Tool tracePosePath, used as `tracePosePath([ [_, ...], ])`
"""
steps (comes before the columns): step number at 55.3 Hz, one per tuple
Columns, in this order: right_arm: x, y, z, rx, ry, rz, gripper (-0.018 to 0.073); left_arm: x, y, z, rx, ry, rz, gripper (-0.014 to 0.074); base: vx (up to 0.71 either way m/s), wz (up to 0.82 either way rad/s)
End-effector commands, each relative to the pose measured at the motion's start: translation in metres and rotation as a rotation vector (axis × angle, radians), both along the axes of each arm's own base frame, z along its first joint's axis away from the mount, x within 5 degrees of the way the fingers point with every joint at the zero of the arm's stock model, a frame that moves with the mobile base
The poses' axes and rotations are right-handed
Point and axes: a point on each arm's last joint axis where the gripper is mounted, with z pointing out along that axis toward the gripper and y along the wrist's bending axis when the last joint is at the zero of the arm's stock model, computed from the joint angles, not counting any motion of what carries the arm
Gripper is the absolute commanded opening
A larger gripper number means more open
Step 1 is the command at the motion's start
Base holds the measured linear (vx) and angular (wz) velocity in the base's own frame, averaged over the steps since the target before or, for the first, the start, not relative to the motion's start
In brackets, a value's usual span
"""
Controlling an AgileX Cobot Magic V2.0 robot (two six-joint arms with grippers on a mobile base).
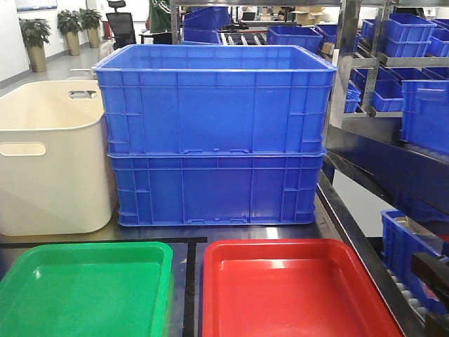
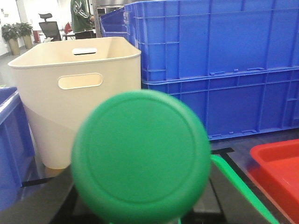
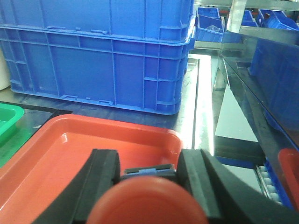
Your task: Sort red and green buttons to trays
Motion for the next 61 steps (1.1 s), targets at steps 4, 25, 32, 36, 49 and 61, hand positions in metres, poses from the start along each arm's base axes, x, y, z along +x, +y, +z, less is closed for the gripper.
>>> tracePosePath([
  [4, 0.000, 0.000, 0.021, 0.013, -0.132, 0.005, -0.0009, -0.001, -0.002, 0.018, -0.027, -0.108, -0.026, 0.0000, 0.01, -0.02],
  [25, 0.002, 0.001, 0.021, 0.016, -0.147, 0.007, -0.0009, -0.002, -0.003, 0.021, -0.032, -0.145, -0.035, 0.0000, 0.00, 0.00],
  [32, 0.002, 0.001, 0.024, 0.022, -0.175, 0.010, -0.0009, -0.002, -0.003, 0.021, -0.032, -0.143, -0.034, 0.0000, 0.00, 0.00],
  [36, 0.002, 0.001, 0.025, 0.024, -0.183, 0.011, -0.0009, -0.002, -0.003, 0.021, -0.032, -0.146, -0.035, 0.0000, 0.00, 0.00],
  [49, 0.006, 0.002, 0.023, 0.024, -0.181, 0.012, -0.0009, -0.002, -0.003, 0.021, -0.032, -0.146, -0.035, 0.0003, 0.00, 0.00],
  [61, 0.022, 0.012, 0.013, 0.019, -0.133, 0.050, -0.0009, 0.009, -0.006, 0.020, -0.043, -0.143, -0.047, 0.0003, 0.00, 0.00],
])
